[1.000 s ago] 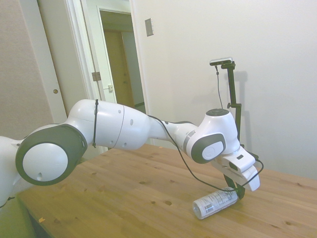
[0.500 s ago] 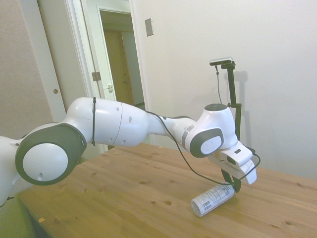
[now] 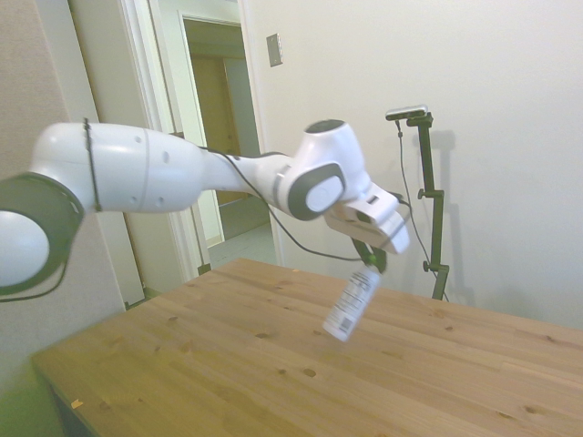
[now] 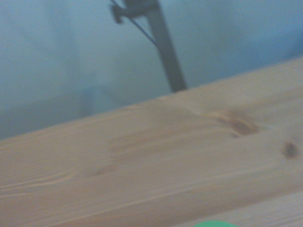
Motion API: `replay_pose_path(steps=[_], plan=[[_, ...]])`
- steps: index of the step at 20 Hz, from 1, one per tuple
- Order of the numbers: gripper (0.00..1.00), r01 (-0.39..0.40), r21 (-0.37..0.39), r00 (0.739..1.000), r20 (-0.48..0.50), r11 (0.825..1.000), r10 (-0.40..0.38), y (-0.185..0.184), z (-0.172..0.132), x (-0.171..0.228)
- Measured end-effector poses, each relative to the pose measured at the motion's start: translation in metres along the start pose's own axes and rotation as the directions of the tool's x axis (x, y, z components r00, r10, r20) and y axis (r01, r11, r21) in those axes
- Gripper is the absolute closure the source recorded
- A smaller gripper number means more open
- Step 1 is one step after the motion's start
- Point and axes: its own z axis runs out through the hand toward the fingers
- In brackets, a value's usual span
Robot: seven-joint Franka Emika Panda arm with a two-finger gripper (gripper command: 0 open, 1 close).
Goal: Stand the water bottle
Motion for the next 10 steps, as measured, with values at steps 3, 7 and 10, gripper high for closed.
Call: replay_pose_path(steps=[3, 7, 10], plan=[[1.00, 0.083, 0.047, 0.991, -0.109, 0.995, -0.078, -0.036, -0.018, -0.067], [1.00, 0.139, 0.087, 0.965, -0.237, 0.987, -0.115, -0.035, 0.000, -0.138], [1.00, 0.143, 0.114, 0.945, -0.312, 0.983, -0.101, -0.022, 0.010, -0.154]])
